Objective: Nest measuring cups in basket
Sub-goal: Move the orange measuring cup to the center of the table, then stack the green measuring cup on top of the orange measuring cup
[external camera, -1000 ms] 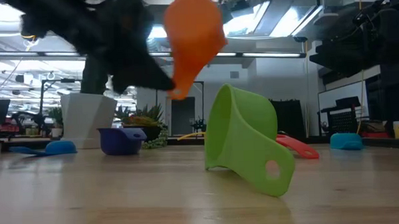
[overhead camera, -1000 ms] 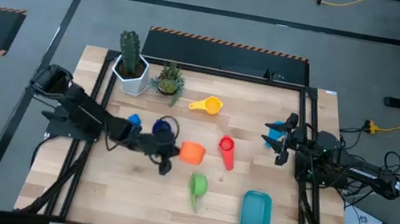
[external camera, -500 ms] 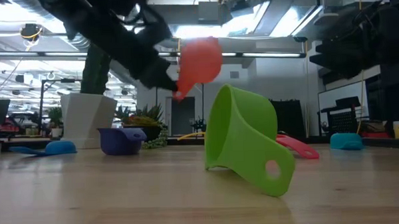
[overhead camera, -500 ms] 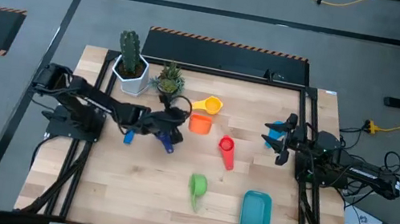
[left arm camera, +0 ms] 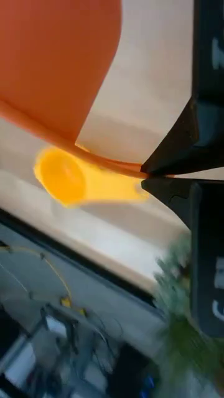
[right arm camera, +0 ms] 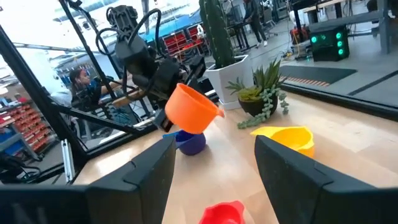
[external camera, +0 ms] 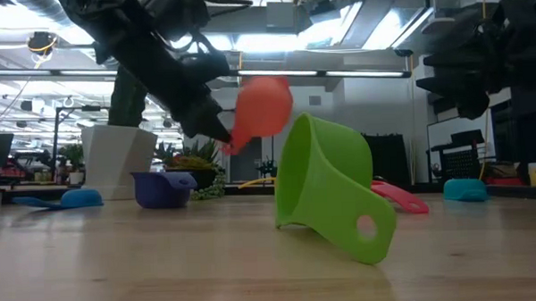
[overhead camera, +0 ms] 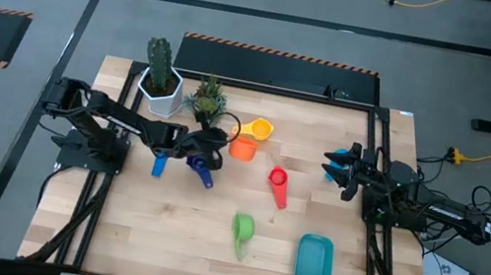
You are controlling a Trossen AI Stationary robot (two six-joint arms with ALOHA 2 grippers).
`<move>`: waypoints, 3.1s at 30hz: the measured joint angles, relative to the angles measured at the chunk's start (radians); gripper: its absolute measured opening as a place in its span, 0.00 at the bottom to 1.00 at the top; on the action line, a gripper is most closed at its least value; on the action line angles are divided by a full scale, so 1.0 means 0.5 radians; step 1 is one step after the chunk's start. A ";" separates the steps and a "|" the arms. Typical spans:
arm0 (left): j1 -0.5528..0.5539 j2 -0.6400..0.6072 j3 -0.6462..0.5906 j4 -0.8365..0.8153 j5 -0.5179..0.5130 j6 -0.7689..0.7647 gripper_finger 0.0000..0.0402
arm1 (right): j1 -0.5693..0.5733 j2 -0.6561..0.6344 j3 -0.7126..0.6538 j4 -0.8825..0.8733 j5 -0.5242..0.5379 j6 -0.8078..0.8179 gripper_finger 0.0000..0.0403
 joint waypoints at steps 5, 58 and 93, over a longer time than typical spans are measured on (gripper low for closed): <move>-0.069 0.177 0.000 0.217 0.063 0.049 0.00 | -0.001 0.000 0.000 0.009 0.023 -0.011 0.56; -0.353 0.437 0.390 0.373 0.104 0.188 0.20 | 0.000 0.000 0.000 0.221 0.018 -0.070 0.56; -0.938 0.436 0.929 -0.695 0.416 -0.300 0.25 | 0.000 0.000 0.000 0.195 0.013 -0.125 0.56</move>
